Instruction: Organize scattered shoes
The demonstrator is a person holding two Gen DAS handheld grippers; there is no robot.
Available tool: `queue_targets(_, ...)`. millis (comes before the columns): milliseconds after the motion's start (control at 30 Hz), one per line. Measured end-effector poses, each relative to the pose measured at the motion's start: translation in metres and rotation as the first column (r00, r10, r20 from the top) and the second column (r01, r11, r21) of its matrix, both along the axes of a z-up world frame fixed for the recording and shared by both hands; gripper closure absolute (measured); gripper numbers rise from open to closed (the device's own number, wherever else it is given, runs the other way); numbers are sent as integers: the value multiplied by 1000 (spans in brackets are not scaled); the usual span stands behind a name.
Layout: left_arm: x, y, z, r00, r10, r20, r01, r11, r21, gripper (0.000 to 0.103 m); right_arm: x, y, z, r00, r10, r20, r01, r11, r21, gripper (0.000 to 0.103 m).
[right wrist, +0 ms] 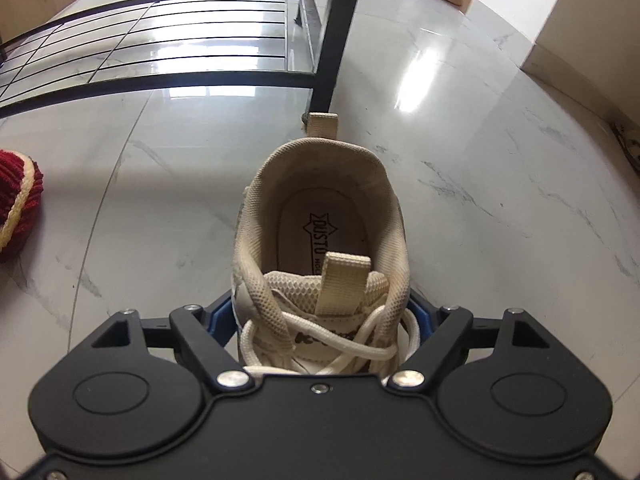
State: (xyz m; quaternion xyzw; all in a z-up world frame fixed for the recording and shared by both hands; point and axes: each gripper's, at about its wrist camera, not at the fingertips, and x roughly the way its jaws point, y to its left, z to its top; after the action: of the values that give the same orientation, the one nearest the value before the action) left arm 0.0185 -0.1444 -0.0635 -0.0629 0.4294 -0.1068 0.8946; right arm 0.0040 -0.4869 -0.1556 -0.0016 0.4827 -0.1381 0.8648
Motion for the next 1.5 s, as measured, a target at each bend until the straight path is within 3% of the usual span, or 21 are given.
queue_targets(133, -2, 1, 4, 1000, 5, 22, -5, 1000, 2, 1, -22, 4, 25, 991, -50, 127, 44, 998, 44, 3)
queue_targets(300, -7, 3, 12, 997, 18, 70, -19, 1000, 16, 1, -62, 23, 70, 948, -96, 304, 70, 993, 97, 0)
queue_targets(467, -16, 7, 25, 995, 1, 98, -5, 999, 39, 1, -104, 68, 124, 834, -127, 537, 45, 986, 163, 0)
queue_targets(567, -25, 13, 40, 990, -38, 134, 31, 998, 53, 1, -113, 101, 147, 759, -116, 641, 43, 991, 129, 0)
queue_targets(600, -28, 17, 46, 988, -51, 144, 43, 997, 57, 1, -113, 116, 152, 751, -59, 658, 45, 998, 38, 0)
queue_targets(633, -30, 21, 50, 987, -58, 152, 51, 997, 54, 1, -110, 146, 160, 743, 36, 668, 97, 982, -160, 0)
queue_targets(667, -33, 28, 54, 985, -65, 161, 58, 997, 45, 1, -107, 167, 164, 738, 103, 666, 129, 948, -290, 0)
queue_targets(733, -39, 45, 62, 981, -77, 180, 73, 997, 27, 1, -103, 203, 170, 706, 266, 657, 68, 897, -436, 0)
queue_targets(833, -42, 79, 66, 981, -84, 178, 86, 996, -4, 1, -93, 236, 180, 663, 405, 630, -50, 863, -502, 0)
queue_targets(933, -38, 101, 66, 983, -108, 152, 113, 993, -27, 1, -75, 261, 192, 648, 433, 626, -96, 862, -497, 0)
queue_targets(1000, -39, 111, 69, 978, -154, 141, 160, 987, -30, 0, -67, 269, 198, 643, 417, 642, -99, 877, -470, 0)
queue_targets(1100, -44, 126, 69, 965, -212, 153, 223, 973, -58, 1, -61, 274, 200, 610, 372, 699, -87, 909, -408, 0)
queue_targets(1200, -40, 147, 67, 969, -192, 153, 214, 966, -144, 1, -67, 267, 193, 584, 331, 741, -78, 932, -354, 0)
queue_targets(1300, -22, 169, 59, 979, -187, 83, 203, 941, -270, 1, -72, 250, 189, 595, 271, 757, -73, 956, -285, 0)
queue_targets(1400, -10, 172, 37, 988, -153, -20, 147, 973, -180, 1, -70, 234, 190, 606, 191, 772, -16, 974, -228, 0)
queue_targets(1500, -10, 158, 29, 986, -164, -10, 163, 984, -71, 3, -73, 226, 188, 612, 140, 778, -8, 985, -171, 0)
